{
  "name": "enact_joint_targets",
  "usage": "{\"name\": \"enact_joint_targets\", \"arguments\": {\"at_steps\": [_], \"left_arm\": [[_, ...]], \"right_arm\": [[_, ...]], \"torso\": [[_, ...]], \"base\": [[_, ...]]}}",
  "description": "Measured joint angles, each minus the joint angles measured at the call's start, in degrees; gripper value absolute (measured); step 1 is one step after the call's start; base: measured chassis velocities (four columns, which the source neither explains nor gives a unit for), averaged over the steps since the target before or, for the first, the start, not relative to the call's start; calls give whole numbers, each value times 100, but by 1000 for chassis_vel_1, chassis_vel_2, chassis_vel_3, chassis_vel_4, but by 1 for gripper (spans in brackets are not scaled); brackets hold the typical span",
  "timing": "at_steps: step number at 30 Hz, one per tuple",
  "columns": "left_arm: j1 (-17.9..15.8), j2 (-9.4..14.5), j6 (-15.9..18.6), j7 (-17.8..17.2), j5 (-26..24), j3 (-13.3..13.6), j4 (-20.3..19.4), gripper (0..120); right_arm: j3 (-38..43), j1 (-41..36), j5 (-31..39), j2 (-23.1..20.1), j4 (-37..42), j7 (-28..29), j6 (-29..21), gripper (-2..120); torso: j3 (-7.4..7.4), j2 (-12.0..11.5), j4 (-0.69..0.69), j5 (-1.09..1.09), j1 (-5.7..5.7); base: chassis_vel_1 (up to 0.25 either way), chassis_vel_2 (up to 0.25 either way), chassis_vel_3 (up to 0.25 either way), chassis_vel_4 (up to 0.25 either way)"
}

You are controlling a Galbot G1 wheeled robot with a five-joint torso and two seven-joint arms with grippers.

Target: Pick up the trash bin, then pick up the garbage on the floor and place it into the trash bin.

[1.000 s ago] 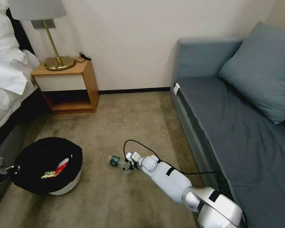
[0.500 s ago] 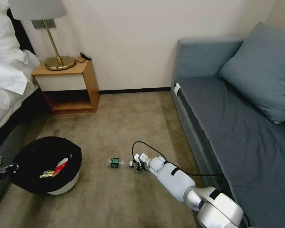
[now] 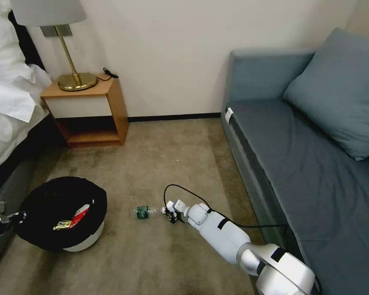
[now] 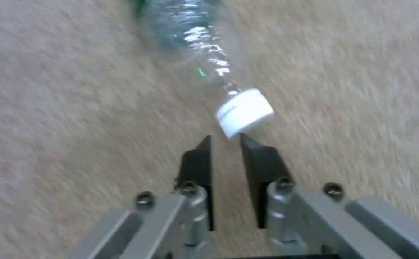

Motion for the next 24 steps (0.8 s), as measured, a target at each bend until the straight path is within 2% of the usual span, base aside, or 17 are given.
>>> {"name": "enact_joint_targets", "arguments": {"at_steps": [4,6,7,9,12,13,15,18,19,22,24], "left_arm": [[-1,19,-3,12,-1,-13,60,3],[0,22,-7,17,-1,-24,101,3],[2,23,-10,19,-1,-37,106,3],[5,22,-11,21,-1,-42,106,3],[11,23,-13,26,-1,-51,103,3],[11,24,-13,26,-2,-54,101,3],[11,25,-13,27,-4,-57,99,3],[25,18,-14,26,-6,-66,57,3],[25,18,-14,26,-6,-66,57,3],[45,5,-14,27,-10,-87,8,3],[52,5,-14,27,-13,-105,7,3]], "right_arm": [[-79,-3,-75,1,208,-62,-8,30],[-155,-3,-121,1,378,-117,-20,39],[-184,1,-143,1,466,-149,-32,47],[-191,6,-144,1,505,-162,-42,50],[-202,40,-115,0,555,-170,-71,64],[-194,58,-78,4,513,-171,-73,70],[-182,68,-70,4,468,-170,-71,71],[-47,80,-89,1,189,-105,-32,86],[-47,80,-89,1,189,-105,-32,86],[51,59,-95,0,57,-33,50,98],[76,33,17,0,69,9,94,99]], "torso": [[0,0,1,0,0],[0,0,1,0,0],[0,0,1,0,0],[0,0,1,0,0],[0,0,1,0,0],[0,0,1,0,0],[0,0,2,0,0],[0,0,-1,0,0],[0,0,-1,0,0],[0,0,-1,0,0],[0,0,0,0,0]], "base": [[0,0,0,0],[0,0,0,0],[0,0,0,0],[0,0,0,0],[0,0,0,0],[0,0,0,0],[0,0,0,0],[0,0,0,0],[0,0,0,0],[0,0,0,0],[0,0,0,0]]}}
